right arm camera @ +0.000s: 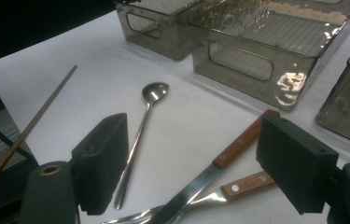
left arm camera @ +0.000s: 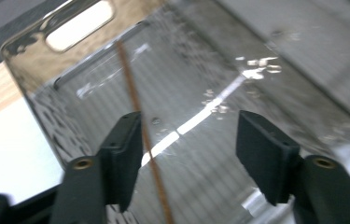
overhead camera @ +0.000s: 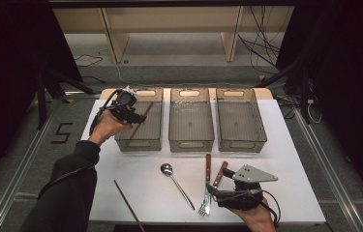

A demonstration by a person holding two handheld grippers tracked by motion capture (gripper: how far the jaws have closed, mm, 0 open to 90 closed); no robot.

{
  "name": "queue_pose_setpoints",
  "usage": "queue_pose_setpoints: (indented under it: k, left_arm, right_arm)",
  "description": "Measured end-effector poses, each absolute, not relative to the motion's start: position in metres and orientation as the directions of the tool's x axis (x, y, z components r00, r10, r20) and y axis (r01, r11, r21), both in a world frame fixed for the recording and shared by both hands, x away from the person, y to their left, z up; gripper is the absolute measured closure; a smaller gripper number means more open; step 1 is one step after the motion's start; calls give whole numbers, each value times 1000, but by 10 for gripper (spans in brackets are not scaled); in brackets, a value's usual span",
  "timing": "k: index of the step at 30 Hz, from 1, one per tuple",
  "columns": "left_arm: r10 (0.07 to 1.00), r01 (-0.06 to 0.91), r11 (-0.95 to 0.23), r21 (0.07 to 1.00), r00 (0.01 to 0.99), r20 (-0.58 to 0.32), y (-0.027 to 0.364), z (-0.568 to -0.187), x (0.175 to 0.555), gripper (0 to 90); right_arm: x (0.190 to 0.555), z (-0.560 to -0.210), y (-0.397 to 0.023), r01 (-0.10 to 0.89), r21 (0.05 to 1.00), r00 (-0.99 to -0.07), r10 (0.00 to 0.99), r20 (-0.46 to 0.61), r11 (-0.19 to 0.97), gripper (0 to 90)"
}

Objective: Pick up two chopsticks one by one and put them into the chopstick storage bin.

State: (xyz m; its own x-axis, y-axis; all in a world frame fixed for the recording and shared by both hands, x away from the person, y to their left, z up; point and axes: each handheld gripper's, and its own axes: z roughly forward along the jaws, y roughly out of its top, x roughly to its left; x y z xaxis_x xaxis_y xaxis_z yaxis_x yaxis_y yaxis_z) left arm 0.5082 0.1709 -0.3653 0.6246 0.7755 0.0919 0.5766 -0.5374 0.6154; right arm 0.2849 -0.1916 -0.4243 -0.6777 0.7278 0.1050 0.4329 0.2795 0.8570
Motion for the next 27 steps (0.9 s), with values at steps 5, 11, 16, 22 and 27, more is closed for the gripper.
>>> queue_pose_setpoints:
  k: [5, 11, 16, 22, 27]
  left_arm:
    - [709, 511, -604, 612, 695, 119, 168, -352, 479, 318]
    - [634, 448, -669, 593, 761, 139, 164, -347, 451, 275]
    - [555, 387, -734, 558, 815, 165, 164, -353, 427, 245]
    - [454, 326, -813, 482, 874, 175, 166, -370, 402, 218]
    - [393, 281, -843, 459, 904, 167, 173, -382, 383, 212]
  right_arm:
    - [285, -424, -193, 433, 857, -677, 728, 105, 280, 262]
    - [285, -424, -192, 434, 857, -677, 728, 105, 279, 261]
    - [284, -424, -194, 433, 857, -676, 730, 105, 278, 260]
    - [284, -424, -194, 439, 855, -672, 733, 109, 275, 260]
    - [285, -425, -193, 438, 854, -675, 730, 106, 280, 260]
